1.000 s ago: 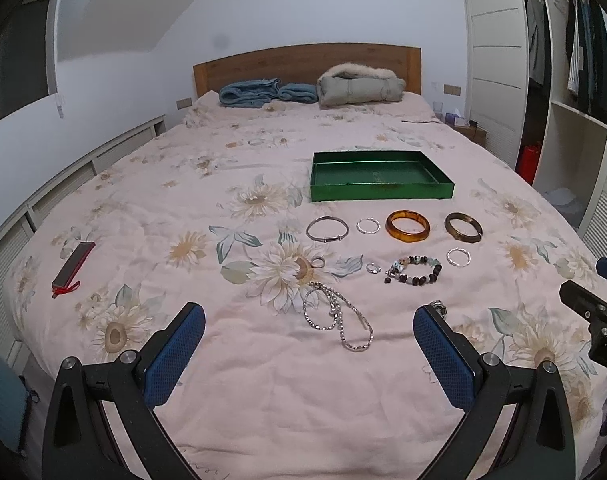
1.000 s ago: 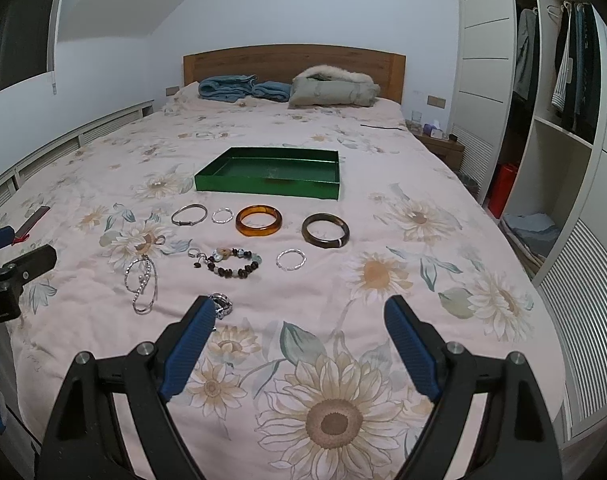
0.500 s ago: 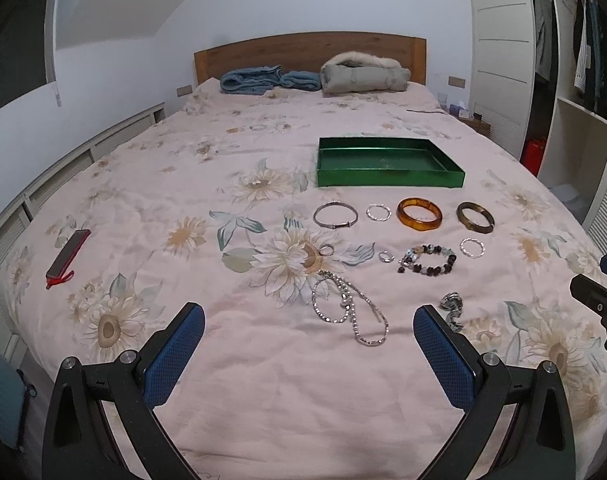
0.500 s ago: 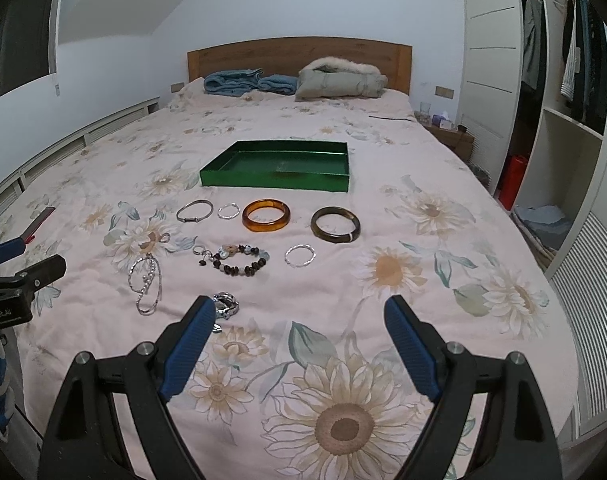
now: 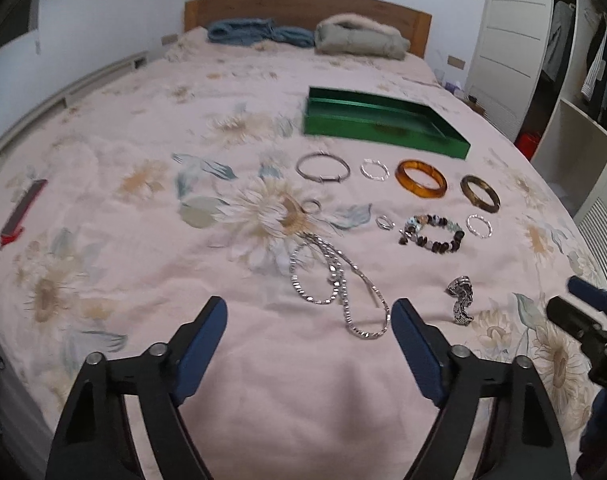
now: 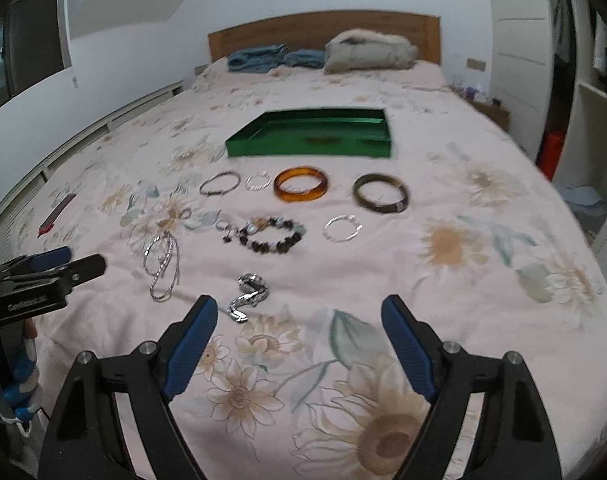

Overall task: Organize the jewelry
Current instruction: 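Grasp the silver chain necklace with the left gripper while the right grasps the silver brooch, then carry necklace and brooch into the green tray and open both grippers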

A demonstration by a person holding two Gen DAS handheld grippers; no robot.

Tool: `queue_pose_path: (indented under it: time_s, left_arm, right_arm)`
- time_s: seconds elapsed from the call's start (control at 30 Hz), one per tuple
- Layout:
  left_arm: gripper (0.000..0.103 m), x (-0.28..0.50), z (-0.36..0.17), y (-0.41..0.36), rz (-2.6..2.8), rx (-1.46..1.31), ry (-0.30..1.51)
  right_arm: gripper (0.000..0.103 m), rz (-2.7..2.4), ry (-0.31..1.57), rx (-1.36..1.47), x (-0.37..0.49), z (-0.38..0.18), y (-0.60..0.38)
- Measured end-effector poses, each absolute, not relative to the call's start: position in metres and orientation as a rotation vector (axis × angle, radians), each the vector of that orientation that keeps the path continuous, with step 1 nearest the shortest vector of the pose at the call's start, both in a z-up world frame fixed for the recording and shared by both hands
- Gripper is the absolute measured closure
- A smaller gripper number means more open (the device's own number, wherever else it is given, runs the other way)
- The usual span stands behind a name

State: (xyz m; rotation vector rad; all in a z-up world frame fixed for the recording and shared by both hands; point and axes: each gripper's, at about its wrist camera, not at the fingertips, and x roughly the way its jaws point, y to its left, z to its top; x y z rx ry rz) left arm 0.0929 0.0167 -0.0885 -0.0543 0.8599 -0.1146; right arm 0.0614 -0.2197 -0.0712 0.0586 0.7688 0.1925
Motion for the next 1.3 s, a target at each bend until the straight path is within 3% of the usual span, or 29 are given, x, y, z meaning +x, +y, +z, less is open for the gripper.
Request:
queue_pose_path:
  time_s: [0.1,0.3,0.67,0.73,0.77,0.83,0.9,1.3]
  left_arm:
    - [0.025,0.110,-0.098,0.010,-0.135,-0.062,0.884]
    - [0.028,0.143,-0.118,-0.002,-0.135,-0.062,0.929]
    - [0.041,0.170,-0.152,-0.009,-0.073,-0.038,1.004]
    - [0.058,0.171,-0.151,-0.010,-0.069,-0.031,0.997]
    - [0.064,0.172,-0.151,-0.010,-0.066,-0.026,0.991]
    - [0.085,0.172,-0.150,-0.009,-0.066,-0.026,0.987]
    - [0.093,0.170,-0.149,-0.006,-0.074,-0.030,0.980]
    - [0.094,0.140,-0.080,0.004,-0.174,-0.083,0.816]
  right_arm:
    - [0.039,0.242,0.805,0.083,0.076,-0.084,-0.215]
    - [0.059,0.318,0.863,0.105,0.106,-0.105,-0.200]
    - [0.061,0.382,0.958,0.068,0.139,-0.143,-0.172]
    - [0.067,0.377,0.964,0.052,0.142,-0.149,-0.169]
    - [0.075,0.376,0.962,0.048,0.143,-0.149,-0.169]
    - [0.082,0.378,0.956,0.049,0.143,-0.149,-0.171]
    - [0.083,0.380,0.949,0.045,0.140,-0.148,-0.172]
    - [0.083,0.338,0.800,0.052,0.103,-0.095,-0.191]
